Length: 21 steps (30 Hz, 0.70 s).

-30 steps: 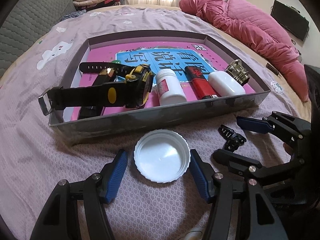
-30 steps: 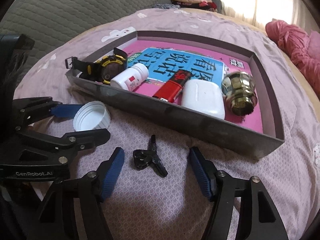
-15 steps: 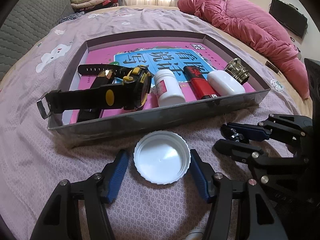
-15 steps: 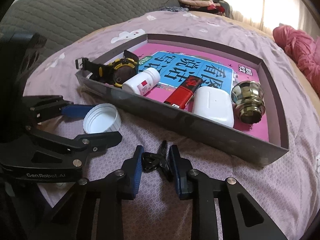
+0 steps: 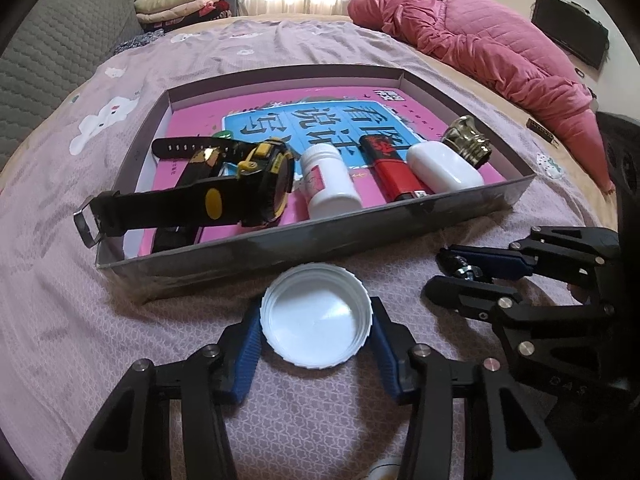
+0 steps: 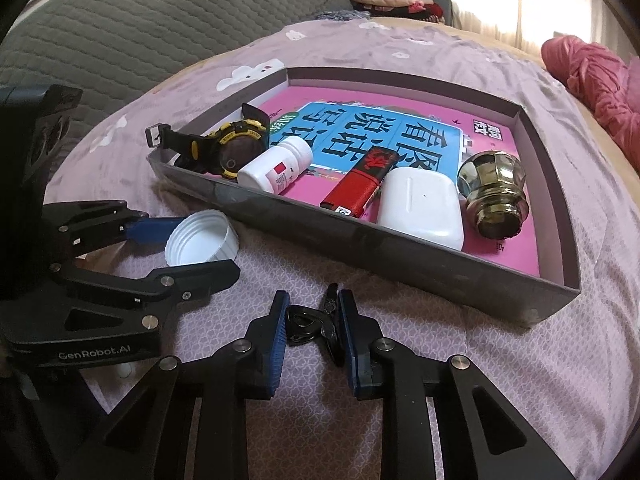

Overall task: Organize rigid objects
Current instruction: 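Lift and carry the bottle cap toward the tray while right tool carries the black clip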

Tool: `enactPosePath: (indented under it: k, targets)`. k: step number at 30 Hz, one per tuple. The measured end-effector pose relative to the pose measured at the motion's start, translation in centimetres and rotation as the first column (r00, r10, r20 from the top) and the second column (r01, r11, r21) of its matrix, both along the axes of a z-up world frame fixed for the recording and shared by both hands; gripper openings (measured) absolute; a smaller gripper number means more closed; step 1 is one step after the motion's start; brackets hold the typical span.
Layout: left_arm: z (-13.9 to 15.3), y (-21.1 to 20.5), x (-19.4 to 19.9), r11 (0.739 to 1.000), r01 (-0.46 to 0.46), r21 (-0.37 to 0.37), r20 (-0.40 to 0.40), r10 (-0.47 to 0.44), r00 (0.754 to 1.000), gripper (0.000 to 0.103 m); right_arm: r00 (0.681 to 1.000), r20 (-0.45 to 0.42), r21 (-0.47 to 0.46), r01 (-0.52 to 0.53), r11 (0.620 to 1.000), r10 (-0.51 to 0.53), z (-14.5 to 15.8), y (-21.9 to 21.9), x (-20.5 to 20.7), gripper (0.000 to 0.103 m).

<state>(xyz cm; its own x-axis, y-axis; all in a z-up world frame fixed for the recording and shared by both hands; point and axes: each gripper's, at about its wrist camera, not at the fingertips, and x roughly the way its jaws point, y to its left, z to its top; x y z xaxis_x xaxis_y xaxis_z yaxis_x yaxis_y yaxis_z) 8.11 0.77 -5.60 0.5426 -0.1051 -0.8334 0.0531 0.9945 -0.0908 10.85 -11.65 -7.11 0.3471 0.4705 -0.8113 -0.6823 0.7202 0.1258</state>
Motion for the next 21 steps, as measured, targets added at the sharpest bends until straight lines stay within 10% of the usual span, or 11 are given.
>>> enactPosePath:
  k: [21]
  targets:
    - [1.5, -0.5, -0.8, 0.999, 0.032, -0.014, 0.049, -0.031, 0.998, 0.050, 1.000, 0.003, 0.009, 0.001, 1.000, -0.001, 0.5, -0.1, -0.3, 0.025]
